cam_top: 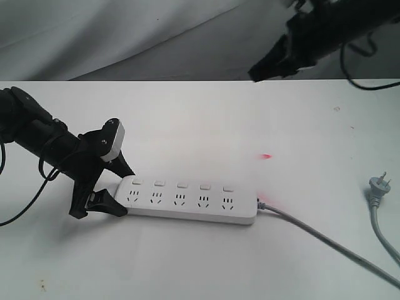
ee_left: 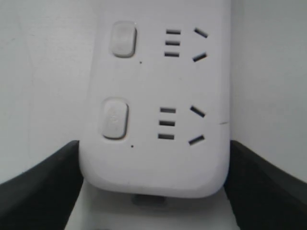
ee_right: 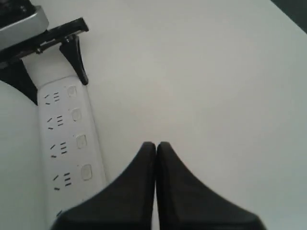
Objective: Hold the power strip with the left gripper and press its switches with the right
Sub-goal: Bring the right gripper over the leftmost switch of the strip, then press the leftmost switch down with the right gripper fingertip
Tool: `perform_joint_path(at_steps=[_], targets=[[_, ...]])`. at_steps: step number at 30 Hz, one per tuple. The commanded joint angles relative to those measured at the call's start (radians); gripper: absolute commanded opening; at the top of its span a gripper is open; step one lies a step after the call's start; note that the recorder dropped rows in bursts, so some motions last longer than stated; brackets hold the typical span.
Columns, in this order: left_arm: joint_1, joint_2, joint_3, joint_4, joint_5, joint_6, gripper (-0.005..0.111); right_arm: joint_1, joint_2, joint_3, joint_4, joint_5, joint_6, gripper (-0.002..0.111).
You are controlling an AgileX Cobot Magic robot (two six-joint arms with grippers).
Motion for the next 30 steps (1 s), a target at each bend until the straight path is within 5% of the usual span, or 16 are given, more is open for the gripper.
perform_joint_path(at_steps=[1, 14, 21, 30], targets=[[-0.007, -0.005, -0.003, -0.008, -0.004, 0.005, 0.000, 0.128, 0.043, 0.077, -0.015, -0.228, -0.090, 0.006], [-0.007, -0.005, -0.003, -0.008, -0.004, 0.005, 0.000, 0.361, 0.174, 0.077, 0.052, -0.387, -0.080, 0.063], [-0.007, -0.005, -0.003, -0.008, -0.004, 0.005, 0.000, 0.382, 0.200, 0.077, 0.099, -0.344, 0.003, 0.066], [-0.007, -0.005, -0.003, -0.008, -0.007, 0.005, 0.000, 0.428, 0.280, 0.077, 0.200, -0.367, -0.230, 0.066]])
